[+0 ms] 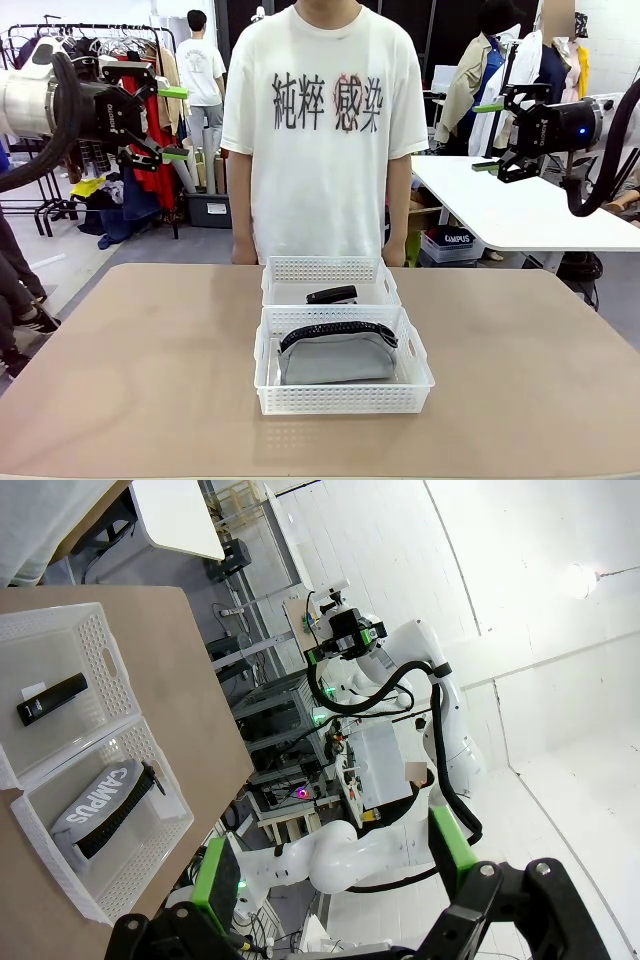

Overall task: Distribute items into two baskets.
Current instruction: Place the picked Stapler into the Organizing basket as instructed by the person.

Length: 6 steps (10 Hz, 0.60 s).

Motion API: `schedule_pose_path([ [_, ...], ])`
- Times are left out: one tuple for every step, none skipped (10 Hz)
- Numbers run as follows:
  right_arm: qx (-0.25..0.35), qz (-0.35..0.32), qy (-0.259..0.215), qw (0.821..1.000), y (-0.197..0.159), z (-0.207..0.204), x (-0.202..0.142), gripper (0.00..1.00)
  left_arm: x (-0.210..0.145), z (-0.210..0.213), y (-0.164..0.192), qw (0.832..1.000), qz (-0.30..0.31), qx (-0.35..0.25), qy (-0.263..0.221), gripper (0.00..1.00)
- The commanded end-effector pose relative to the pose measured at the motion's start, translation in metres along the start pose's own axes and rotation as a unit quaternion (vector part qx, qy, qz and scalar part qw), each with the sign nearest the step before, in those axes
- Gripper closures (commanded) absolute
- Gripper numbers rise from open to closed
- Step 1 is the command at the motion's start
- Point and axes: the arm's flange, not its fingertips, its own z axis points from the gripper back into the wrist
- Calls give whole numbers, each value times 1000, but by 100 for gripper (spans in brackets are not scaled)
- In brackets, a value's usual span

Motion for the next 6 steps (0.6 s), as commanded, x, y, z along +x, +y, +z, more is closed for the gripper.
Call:
schedule_pose_path([
  [0, 4, 0, 1000, 3, 0, 0, 0, -1, 1, -2, 1000, -1, -7, 0, 0],
  [0, 4, 0, 1000, 3, 0, 0, 0, -1, 1, -2, 1000, -1, -7, 0, 0],
  [0, 4, 0, 1000, 3, 0, 0, 0, -1, 1, -2, 1000, -1, -7, 0, 0],
  [0, 4, 0, 1000, 3, 0, 0, 0, -1, 1, -2, 1000, -1, -7, 0, 0],
  [0, 4, 0, 1000, 3, 0, 0, 0, -1, 1, -2, 1000, -1, -7, 0, 0],
  [0, 4, 0, 1000, 3, 0, 0, 0, -1, 1, -2, 1000, -1, -7, 0, 0],
])
